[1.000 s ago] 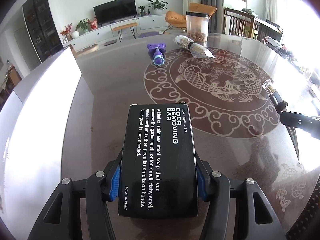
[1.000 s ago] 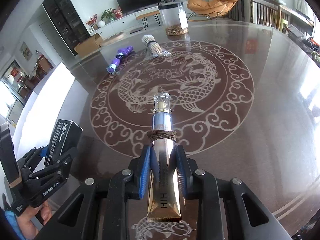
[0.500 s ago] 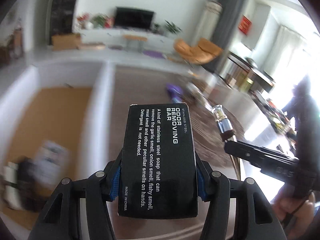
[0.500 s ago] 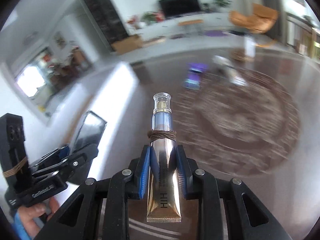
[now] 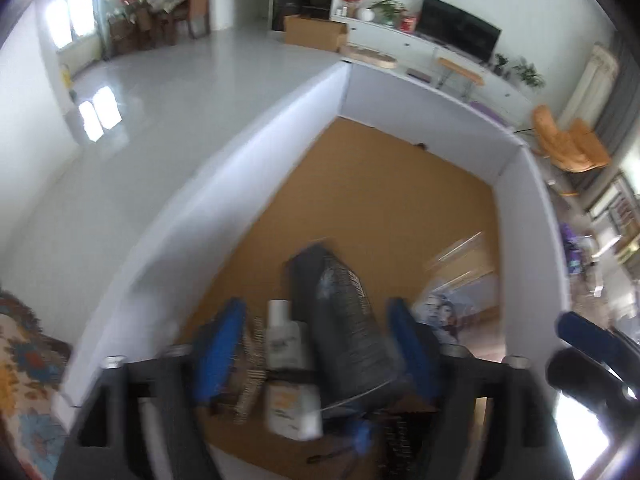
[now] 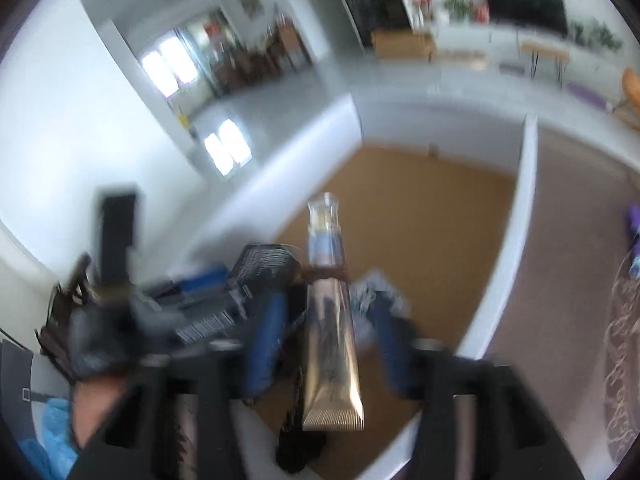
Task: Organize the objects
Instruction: 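Carry the black box and gold tube over the white bin, then withdraw both open grippers back over the table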
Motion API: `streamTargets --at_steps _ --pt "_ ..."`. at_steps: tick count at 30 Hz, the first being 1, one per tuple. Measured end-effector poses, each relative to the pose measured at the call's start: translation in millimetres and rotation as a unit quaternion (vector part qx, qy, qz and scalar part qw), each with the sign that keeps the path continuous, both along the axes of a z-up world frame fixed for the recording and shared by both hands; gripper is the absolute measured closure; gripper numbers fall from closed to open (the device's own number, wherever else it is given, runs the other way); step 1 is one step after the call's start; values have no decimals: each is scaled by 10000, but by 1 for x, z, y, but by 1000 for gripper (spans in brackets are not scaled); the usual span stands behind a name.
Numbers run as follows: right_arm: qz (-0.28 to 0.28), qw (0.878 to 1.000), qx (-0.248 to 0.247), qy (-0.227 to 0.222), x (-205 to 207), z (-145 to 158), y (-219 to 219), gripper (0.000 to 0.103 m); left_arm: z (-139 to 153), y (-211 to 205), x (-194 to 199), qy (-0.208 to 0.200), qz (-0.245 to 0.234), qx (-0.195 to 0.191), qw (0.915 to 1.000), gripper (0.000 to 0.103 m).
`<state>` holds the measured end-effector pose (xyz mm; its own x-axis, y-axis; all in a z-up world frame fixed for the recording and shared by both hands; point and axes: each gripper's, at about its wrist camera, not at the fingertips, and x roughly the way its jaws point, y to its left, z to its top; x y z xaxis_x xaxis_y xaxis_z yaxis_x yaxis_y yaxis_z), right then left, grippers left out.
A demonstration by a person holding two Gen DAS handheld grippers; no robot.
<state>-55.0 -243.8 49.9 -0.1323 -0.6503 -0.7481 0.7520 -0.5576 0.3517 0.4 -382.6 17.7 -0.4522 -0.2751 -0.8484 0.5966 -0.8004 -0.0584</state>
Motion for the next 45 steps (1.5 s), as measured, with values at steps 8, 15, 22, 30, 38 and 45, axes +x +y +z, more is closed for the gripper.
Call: streamTargets --at_steps 8,15,22,30,38,45 --pt "-765 9870 -550 1305 7 11 104 6 25 41 6 636 -30 -634 9960 1" --pt "-2258 9492 870 2012 -28 -64 236 1 65 147 -21 1557 -1263 -594 9779 1" --pt "-3420 9144 1514 1548 -52 -113 358 1 42 286 -68 1151 -2950 136 9484 1" --pt "-3946 8954 1673 1208 -59 -121 396 1 -51 383 -101 -6 -3561 274 9340 1" --pt "-3901 8992 1666 1076 -60 -121 394 1 -69 369 -132 -88 -3200 108 9473 1" --pt "-3905 9011 1663 882 -62 -126 395 1 -48 354 -178 191 -3196 -5 9474 1"
